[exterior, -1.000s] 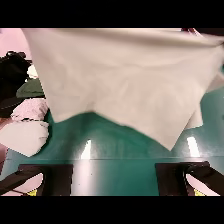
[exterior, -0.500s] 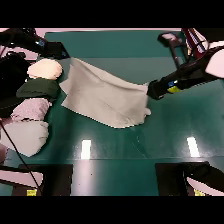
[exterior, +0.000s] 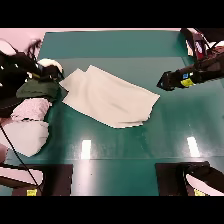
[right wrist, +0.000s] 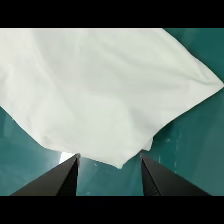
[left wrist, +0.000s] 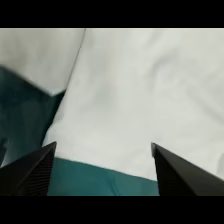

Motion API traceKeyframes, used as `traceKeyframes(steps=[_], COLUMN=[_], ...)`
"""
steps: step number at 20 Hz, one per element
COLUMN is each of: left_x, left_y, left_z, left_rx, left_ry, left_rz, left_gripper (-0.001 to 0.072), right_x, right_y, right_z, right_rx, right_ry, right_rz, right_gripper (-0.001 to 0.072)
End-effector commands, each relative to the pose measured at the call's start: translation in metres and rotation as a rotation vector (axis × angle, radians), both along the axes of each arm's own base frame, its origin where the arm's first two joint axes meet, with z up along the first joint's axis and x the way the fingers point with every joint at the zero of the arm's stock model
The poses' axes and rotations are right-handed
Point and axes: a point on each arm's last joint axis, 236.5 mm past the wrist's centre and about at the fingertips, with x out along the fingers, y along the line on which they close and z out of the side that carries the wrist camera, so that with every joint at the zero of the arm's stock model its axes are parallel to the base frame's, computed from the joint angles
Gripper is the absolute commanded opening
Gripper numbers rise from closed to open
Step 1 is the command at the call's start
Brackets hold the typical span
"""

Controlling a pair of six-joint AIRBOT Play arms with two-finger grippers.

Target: Fold the shirts.

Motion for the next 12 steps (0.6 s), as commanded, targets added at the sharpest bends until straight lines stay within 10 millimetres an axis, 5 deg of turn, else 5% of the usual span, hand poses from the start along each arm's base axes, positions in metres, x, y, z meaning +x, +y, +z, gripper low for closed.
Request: traceKeyframes(steps=[1, 6, 11, 12], left_x=[-0.029, -0.022, -0.039, -0.040], left_y=[0.005, 0.008, -0.026, -0.033], left_z=[-0.074, -0.097, -0.118, -0.116], left_rx=[-0.009, 0.004, 0.004, 0.005], left_ry=[0.124, 0.079, 0.149, 0.145], left_rz=[0.062, 0.084, -0.046, -0.063], left_gripper=[0.0701, 0.0701, 0.0696, 0.0514], right_x=[0.008, 0.011, 0.011, 0.011], right_y=[0.009, 0.009, 0.009, 0.009], right_z=[-0.010, -0.018, -0.018, -0.018], right_rx=[0.040, 0.034, 0.034, 0.034], right_ry=[0.031, 0.052, 0.052, 0.052], right_rz=[0.013, 0.012, 0.010, 0.009], right_gripper=[0.0440, 0.0440, 0.0440, 0.0440])
